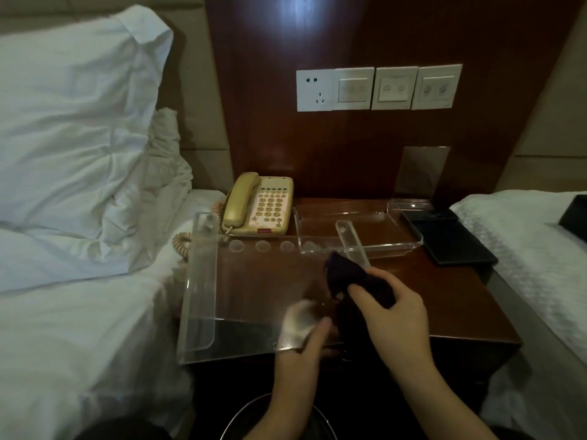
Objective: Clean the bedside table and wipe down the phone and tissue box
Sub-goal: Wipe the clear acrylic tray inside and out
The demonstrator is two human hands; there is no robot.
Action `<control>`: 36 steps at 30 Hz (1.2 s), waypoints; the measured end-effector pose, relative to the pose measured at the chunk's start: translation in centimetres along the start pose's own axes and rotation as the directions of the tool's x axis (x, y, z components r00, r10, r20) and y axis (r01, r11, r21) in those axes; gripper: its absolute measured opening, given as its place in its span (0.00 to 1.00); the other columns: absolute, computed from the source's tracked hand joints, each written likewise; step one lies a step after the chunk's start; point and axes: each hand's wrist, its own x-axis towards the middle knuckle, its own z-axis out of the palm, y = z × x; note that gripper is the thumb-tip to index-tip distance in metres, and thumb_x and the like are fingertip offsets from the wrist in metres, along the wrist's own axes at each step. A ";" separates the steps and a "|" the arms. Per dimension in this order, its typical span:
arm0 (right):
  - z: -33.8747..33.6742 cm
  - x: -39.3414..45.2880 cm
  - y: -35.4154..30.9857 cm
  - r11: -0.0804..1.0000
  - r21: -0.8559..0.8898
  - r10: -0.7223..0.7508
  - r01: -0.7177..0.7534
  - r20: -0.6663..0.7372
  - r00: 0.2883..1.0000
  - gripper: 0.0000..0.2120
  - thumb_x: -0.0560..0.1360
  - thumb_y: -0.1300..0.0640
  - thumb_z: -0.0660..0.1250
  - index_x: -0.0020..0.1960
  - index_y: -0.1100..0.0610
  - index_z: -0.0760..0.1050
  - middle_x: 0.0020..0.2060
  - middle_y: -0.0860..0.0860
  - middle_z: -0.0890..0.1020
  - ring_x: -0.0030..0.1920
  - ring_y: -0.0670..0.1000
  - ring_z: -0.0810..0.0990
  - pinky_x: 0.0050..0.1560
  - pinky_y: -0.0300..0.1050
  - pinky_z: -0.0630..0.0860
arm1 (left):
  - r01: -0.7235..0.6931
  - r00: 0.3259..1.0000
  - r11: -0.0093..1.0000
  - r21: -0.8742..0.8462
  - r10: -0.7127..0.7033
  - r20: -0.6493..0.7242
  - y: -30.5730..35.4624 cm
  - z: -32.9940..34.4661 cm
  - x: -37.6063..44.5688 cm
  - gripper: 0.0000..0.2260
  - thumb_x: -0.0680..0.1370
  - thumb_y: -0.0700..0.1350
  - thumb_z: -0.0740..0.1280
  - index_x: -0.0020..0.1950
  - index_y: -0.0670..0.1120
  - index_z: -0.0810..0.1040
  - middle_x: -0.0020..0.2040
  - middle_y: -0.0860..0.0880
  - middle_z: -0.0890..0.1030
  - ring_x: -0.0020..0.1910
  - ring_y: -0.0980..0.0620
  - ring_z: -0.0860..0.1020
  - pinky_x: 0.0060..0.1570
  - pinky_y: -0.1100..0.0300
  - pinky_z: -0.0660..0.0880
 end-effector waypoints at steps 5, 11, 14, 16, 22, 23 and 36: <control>1.8 -0.8 -0.6 0.973 0.223 0.036 -0.064 0.127 0.991 0.10 0.74 0.56 0.73 0.53 0.45 0.81 0.42 0.44 0.86 0.44 0.45 0.85 0.51 0.51 0.82 | -0.113 0.991 0.988 -0.105 0.121 0.065 1.5 -0.9 0.4 0.24 0.83 0.44 0.63 0.73 0.69 0.64 0.53 0.63 0.85 0.56 0.59 0.83 0.48 0.62 0.81; 2.9 1.3 -1.8 0.936 0.311 0.121 -0.165 0.155 0.980 0.06 0.77 0.54 0.70 0.53 0.46 0.81 0.44 0.48 0.87 0.45 0.49 0.86 0.50 0.52 0.81 | -0.157 0.986 0.975 -0.156 0.165 0.037 3.6 -2.7 3.1 0.22 0.84 0.48 0.61 0.72 0.72 0.67 0.67 0.51 0.81 0.64 0.50 0.81 0.63 0.48 0.77; 2.0 2.8 -3.0 0.936 0.351 0.051 -0.034 -0.039 0.998 0.04 0.79 0.53 0.67 0.51 0.45 0.79 0.46 0.47 0.84 0.46 0.48 0.83 0.40 0.43 0.77 | -0.202 0.975 0.971 -0.127 0.212 0.070 3.9 -3.6 4.5 0.23 0.84 0.44 0.62 0.73 0.67 0.67 0.60 0.49 0.85 0.59 0.49 0.83 0.57 0.52 0.81; 1.6 4.0 -4.0 0.944 0.321 -0.038 0.077 -0.124 0.992 0.06 0.80 0.54 0.66 0.50 0.42 0.76 0.49 0.45 0.81 0.50 0.47 0.81 0.43 0.45 0.78 | -0.219 0.970 0.968 -0.121 0.229 0.080 3.9 -4.1 5.0 0.22 0.84 0.42 0.62 0.72 0.65 0.68 0.58 0.48 0.85 0.58 0.49 0.84 0.55 0.52 0.82; 4.0 8.9 -7.1 0.896 -0.012 -0.444 0.444 -0.032 0.895 0.15 0.81 0.56 0.63 0.62 0.38 0.70 0.63 0.42 0.71 0.63 0.47 0.73 0.58 0.48 0.76 | -0.250 0.964 0.962 -0.113 0.258 0.064 4.1 -3.7 5.0 0.23 0.82 0.42 0.65 0.71 0.65 0.69 0.55 0.51 0.87 0.57 0.51 0.84 0.55 0.52 0.82; 4.8 9.6 -6.9 0.864 -0.174 -0.469 0.472 0.059 0.881 0.14 0.81 0.55 0.63 0.63 0.40 0.71 0.65 0.44 0.69 0.65 0.48 0.71 0.63 0.47 0.73 | -0.246 0.965 0.961 -0.128 0.255 0.055 4.1 -3.6 5.1 0.23 0.82 0.41 0.65 0.71 0.64 0.70 0.54 0.51 0.87 0.56 0.51 0.84 0.54 0.53 0.83; 4.0 10.4 -9.1 0.121 -0.723 -0.135 0.680 0.667 0.733 0.26 0.77 0.37 0.64 0.71 0.45 0.66 0.67 0.45 0.75 0.64 0.46 0.74 0.63 0.45 0.73 | -0.190 0.977 0.903 -0.384 0.138 -0.161 5.0 -3.3 6.1 0.12 0.81 0.43 0.67 0.63 0.50 0.81 0.49 0.47 0.88 0.50 0.50 0.86 0.48 0.58 0.84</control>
